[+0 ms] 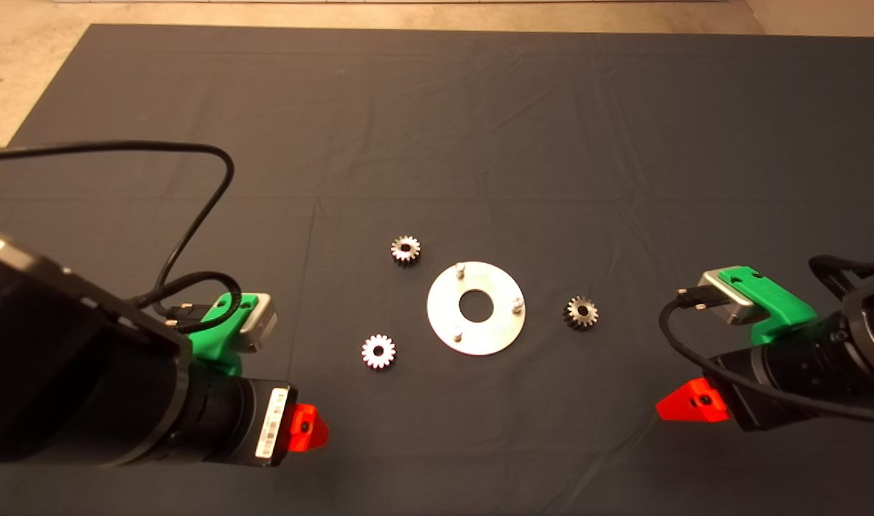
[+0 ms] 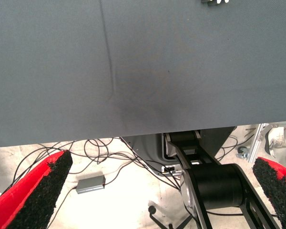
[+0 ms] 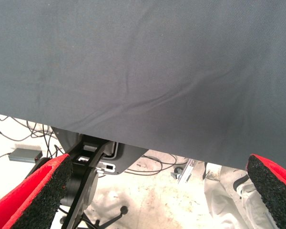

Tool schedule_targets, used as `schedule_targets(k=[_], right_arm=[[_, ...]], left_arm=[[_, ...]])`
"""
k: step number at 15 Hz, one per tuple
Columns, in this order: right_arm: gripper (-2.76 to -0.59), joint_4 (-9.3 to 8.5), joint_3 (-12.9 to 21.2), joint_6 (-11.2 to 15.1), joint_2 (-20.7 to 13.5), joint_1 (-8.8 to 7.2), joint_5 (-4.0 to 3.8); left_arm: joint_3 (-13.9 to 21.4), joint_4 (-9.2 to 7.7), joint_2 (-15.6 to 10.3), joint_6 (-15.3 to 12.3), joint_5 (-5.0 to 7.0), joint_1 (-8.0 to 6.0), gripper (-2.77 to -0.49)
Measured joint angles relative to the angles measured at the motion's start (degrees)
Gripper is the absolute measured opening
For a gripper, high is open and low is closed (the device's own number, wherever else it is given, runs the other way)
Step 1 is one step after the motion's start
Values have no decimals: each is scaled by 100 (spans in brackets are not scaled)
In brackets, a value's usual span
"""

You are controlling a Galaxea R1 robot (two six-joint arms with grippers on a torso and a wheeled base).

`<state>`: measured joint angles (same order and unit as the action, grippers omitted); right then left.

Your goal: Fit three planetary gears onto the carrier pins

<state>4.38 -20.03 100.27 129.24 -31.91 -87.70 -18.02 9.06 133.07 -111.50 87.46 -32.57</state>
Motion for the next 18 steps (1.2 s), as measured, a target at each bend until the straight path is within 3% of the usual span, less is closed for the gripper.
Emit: schedule_targets(k=[10,14,16,18], right_arm=[[-63,0,-2,17,79,9,-1],[-63,0,-63,-22,96,102,2],[-63,2,-330,-245,105,212,0],[-63,11,-747,-641,124,426,-2]], left_arm=[[0,0,9,4,0,0,-50],[0,0,41,4,0,2,-50],[0,-2,124,6,0,0,-50],[0,-2,210,6,0,0,-50]])
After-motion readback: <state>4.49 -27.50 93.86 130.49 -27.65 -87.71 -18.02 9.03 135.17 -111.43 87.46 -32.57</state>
